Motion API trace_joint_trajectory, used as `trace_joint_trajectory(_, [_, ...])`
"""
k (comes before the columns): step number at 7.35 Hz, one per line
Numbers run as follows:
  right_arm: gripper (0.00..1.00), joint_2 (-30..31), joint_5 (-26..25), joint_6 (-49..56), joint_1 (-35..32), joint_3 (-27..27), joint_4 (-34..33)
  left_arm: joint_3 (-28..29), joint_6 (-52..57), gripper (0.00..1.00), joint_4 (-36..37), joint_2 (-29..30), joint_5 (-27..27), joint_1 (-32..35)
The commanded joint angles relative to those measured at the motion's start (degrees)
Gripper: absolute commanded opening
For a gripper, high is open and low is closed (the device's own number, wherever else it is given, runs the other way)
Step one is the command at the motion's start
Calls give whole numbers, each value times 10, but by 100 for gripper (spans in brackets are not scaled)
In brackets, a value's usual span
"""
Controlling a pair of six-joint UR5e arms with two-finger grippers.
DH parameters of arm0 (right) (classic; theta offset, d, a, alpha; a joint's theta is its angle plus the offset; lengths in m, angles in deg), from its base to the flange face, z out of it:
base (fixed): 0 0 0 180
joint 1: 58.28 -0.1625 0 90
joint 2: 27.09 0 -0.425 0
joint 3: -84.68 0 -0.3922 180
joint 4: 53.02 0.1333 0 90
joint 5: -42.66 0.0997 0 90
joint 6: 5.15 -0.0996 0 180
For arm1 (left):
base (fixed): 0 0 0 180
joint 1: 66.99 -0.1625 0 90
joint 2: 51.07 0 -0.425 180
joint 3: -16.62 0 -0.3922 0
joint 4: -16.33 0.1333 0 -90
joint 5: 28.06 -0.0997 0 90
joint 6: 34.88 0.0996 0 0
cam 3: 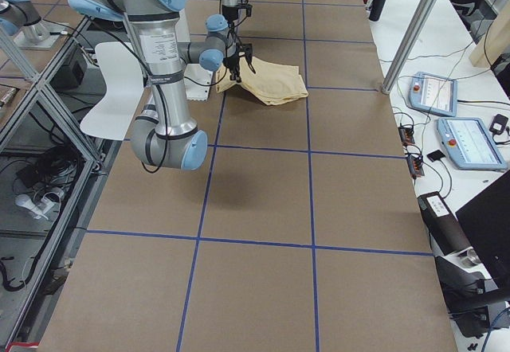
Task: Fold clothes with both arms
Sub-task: 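Bring both grippers together over the shirt to finish the half fold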
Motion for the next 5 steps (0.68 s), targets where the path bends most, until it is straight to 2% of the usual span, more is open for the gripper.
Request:
trace_joint_trajectory(1, [0,-38,0,7,-52,65,1,56,43,0,9,53,-1,57])
trace_joint_trajectory(2, [0,-61,3,9,-76,91,4,75,80,0,9,69,1,93])
trace_joint_trajectory(3, [0,-79,5,9,-100,96,-2,87,109,0,9,78,2,125])
trace_joint_trajectory(5, [0,-104,6,20,-132,117,-1,155,142,0,8,131,2,167])
